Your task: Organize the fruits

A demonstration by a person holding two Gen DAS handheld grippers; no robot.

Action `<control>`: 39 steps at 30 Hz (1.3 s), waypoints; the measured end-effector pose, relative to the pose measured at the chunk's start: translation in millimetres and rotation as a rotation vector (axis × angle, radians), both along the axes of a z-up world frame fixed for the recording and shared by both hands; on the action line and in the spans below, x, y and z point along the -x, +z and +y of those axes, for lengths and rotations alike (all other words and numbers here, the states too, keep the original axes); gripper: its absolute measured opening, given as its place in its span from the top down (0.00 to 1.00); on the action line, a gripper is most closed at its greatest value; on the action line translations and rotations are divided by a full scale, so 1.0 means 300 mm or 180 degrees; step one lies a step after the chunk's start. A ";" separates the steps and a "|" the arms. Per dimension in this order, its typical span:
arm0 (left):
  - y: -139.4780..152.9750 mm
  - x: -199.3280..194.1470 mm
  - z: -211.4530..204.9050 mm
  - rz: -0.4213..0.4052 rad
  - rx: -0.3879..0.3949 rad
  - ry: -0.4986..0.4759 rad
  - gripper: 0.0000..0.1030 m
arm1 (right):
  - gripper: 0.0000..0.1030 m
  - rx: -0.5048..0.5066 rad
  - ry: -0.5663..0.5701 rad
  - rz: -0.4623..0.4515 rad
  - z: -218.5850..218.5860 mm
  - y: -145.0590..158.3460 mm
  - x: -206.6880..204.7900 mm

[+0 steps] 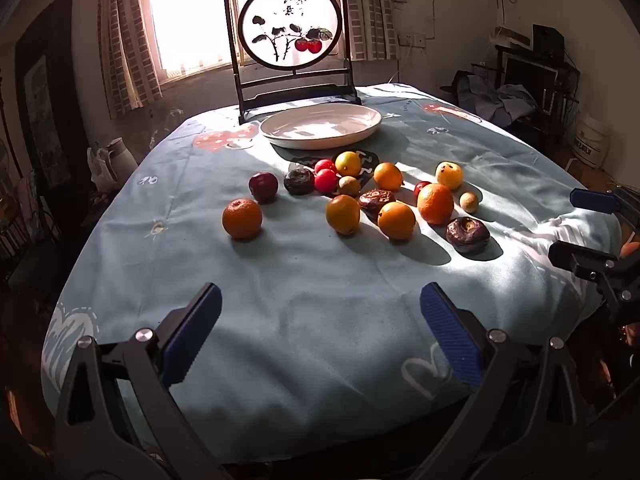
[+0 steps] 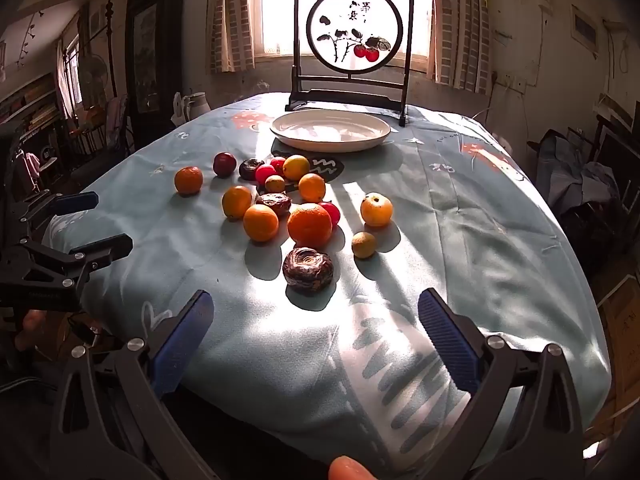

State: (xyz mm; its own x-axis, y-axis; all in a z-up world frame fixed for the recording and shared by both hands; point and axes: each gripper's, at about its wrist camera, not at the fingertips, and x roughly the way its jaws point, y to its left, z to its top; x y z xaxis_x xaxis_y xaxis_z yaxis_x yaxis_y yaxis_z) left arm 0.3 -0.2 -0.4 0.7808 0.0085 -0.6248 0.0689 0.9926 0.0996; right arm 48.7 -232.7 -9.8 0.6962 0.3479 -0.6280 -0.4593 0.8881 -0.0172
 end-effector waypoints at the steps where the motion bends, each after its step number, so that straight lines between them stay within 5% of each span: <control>1: -0.001 -0.001 0.000 0.0004 -0.0008 0.0007 0.02 | 0.01 0.0000 -0.0003 0.0006 0.000 0.000 0.000; 39: -0.014 -0.005 0.012 0.0040 0.0042 0.0052 0.02 | 0.01 -0.0057 0.0036 0.0081 -0.005 -0.005 -0.005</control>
